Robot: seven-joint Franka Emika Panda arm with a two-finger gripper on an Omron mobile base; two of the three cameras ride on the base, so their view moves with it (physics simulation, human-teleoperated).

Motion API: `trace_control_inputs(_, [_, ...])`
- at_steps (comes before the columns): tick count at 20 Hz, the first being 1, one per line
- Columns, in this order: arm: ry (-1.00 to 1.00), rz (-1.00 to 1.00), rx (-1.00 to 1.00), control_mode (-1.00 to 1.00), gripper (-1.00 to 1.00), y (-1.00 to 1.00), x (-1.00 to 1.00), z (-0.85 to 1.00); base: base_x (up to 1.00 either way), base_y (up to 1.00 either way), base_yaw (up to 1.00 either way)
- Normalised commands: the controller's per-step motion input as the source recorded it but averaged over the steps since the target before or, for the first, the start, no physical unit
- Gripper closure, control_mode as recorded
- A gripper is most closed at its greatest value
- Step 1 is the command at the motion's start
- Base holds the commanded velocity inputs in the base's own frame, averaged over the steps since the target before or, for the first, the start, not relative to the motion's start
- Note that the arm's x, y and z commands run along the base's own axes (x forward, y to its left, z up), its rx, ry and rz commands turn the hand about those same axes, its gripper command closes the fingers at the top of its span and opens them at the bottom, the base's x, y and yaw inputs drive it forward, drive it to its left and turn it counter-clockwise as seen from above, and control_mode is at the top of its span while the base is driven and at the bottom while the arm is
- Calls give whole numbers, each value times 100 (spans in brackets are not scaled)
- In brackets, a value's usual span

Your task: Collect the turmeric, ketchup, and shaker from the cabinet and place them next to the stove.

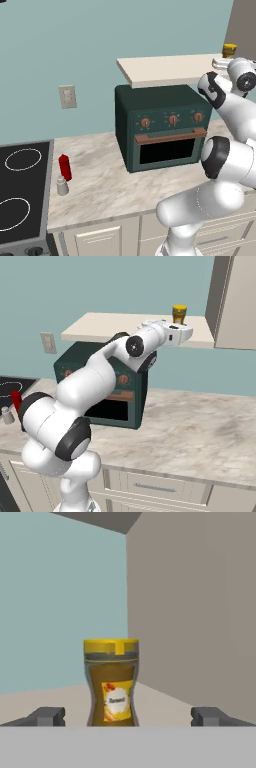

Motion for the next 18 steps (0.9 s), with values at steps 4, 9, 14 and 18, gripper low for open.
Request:
trace_control_inputs(4, [1, 0, 0, -100, -100, 0, 4, 0, 0, 0, 0])
trace_control_inputs(9, [9, 0, 0, -100, -100, 0, 22, 9, 0, 0, 0])
trace_control_inputs(14, [14, 0, 0, -100, -100, 0, 20, 32, 0, 0, 0])
trace_control_inputs(18, [6, 0, 0, -100, -100, 0, 6, 10, 0, 0, 0])
